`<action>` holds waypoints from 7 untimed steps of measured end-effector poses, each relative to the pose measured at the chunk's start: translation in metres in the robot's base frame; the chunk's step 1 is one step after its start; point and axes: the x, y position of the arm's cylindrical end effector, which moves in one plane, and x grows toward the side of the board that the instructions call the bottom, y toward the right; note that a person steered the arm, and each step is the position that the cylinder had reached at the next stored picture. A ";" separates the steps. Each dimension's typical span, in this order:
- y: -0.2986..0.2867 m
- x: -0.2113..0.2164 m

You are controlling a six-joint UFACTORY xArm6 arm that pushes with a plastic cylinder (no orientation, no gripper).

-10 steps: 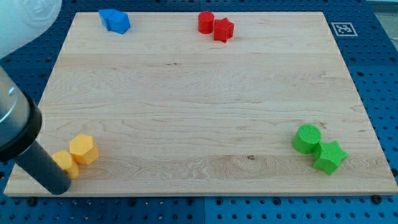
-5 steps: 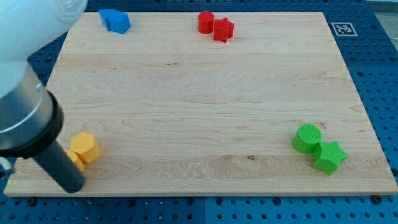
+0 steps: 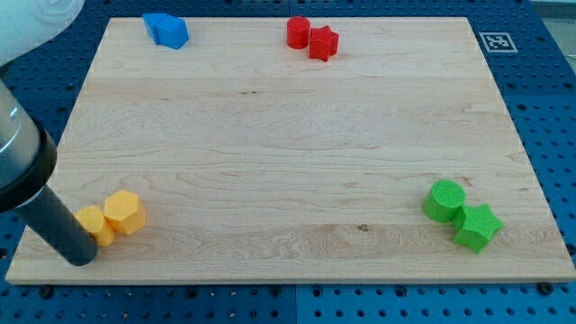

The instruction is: Move both the yellow blocks slightly to the top

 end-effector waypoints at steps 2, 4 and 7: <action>0.025 -0.014; 0.026 -0.016; -0.019 -0.006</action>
